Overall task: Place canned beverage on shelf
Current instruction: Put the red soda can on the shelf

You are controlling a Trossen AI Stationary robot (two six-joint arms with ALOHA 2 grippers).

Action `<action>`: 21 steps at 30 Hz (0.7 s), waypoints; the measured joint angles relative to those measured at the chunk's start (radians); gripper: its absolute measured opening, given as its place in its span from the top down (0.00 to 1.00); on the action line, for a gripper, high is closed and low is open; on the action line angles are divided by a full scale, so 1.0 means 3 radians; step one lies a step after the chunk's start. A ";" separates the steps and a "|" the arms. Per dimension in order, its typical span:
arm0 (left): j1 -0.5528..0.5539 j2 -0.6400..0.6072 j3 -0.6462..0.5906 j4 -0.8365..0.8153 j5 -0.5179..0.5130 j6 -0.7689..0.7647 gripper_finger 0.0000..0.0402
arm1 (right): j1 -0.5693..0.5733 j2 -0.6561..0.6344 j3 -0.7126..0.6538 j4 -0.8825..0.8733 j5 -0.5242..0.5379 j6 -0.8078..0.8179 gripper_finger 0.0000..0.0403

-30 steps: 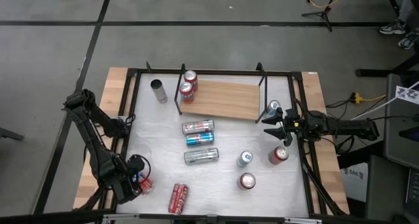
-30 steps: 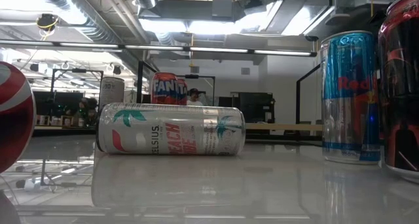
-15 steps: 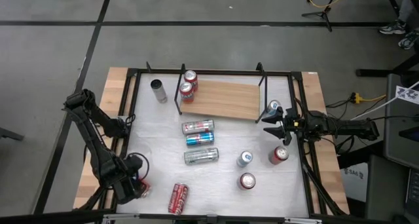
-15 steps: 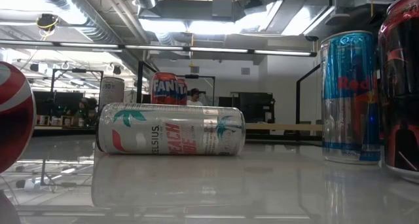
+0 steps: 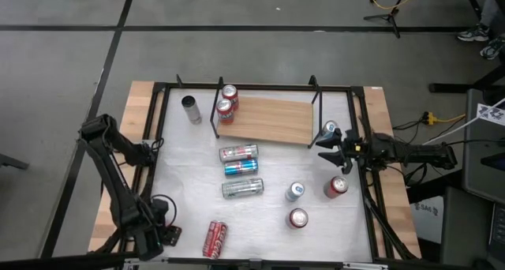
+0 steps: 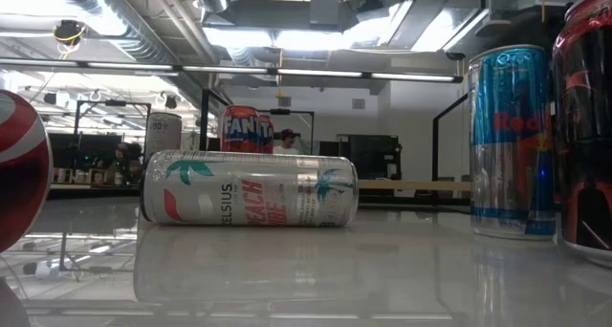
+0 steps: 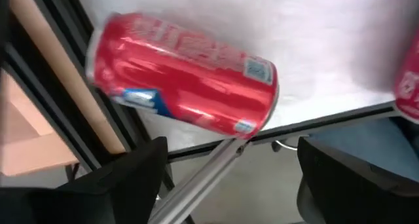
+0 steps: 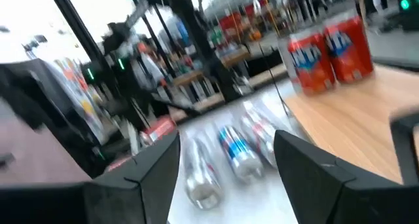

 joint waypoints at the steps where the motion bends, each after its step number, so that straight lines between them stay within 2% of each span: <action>1: 0.0000 0.0046 0.0000 0.0053 0.0049 -0.0004 0.17 | 0.0000 -0.0001 0.0000 0.0090 0.0000 0.0037 0.41; 6: 0.0000 0.0241 0.0000 0.0221 0.0309 -0.0050 0.17 | 0.0000 -0.0001 0.0000 0.0406 -0.0001 0.0061 0.41; 9: -0.0003 0.0314 -0.0001 0.0254 0.0331 -0.0055 0.17 | 0.0000 -0.0001 0.0000 0.0467 -0.0001 0.0059 0.41; 15: -0.0009 0.0358 -0.0001 0.0279 0.0253 -0.0054 0.17 | 0.0000 -0.0001 0.0000 0.0452 -0.0003 0.0059 0.41; 21: -0.0011 0.0351 -0.0001 0.0221 -0.0120 0.0021 0.17 | 0.0000 -0.0001 0.0000 0.0455 -0.0003 0.0058 0.41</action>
